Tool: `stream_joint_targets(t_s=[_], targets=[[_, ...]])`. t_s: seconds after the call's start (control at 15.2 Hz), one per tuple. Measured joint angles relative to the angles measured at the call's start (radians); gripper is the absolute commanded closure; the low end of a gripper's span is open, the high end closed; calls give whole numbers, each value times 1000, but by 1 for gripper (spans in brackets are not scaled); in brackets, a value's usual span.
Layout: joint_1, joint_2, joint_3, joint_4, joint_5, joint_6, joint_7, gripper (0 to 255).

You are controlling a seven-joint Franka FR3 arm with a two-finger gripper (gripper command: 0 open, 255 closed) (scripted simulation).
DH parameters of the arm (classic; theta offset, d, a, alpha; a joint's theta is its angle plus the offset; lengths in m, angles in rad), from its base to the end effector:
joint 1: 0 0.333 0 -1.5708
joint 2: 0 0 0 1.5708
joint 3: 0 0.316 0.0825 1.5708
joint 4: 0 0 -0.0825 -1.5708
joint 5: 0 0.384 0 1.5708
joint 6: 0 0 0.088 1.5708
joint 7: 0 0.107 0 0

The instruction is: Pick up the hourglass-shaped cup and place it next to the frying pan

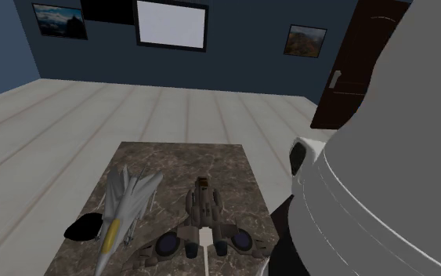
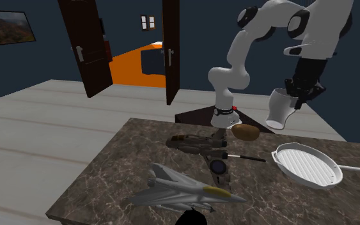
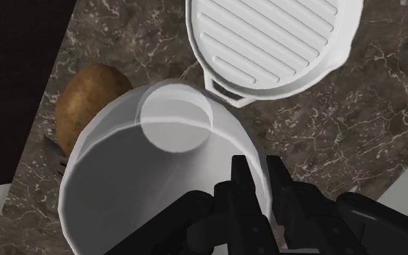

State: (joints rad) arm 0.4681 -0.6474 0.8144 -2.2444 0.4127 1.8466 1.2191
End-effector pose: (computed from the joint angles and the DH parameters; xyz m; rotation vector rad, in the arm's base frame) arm 0.0432 0.4357 0.5276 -3.0603 0.1910 -0.1300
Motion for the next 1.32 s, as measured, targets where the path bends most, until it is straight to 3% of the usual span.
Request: stream_joint_targets(t_s=[0.4, 0.79, 1.06, 1.32], targets=[[12, 14, 145, 63, 39, 1, 152, 255], [-31, 53, 321, 162, 54, 7, 301, 255], [-108, 85, 471, 256, 51, 6, 398, 255], [-252, 97, 666, 389, 55, -12, 487, 255]])
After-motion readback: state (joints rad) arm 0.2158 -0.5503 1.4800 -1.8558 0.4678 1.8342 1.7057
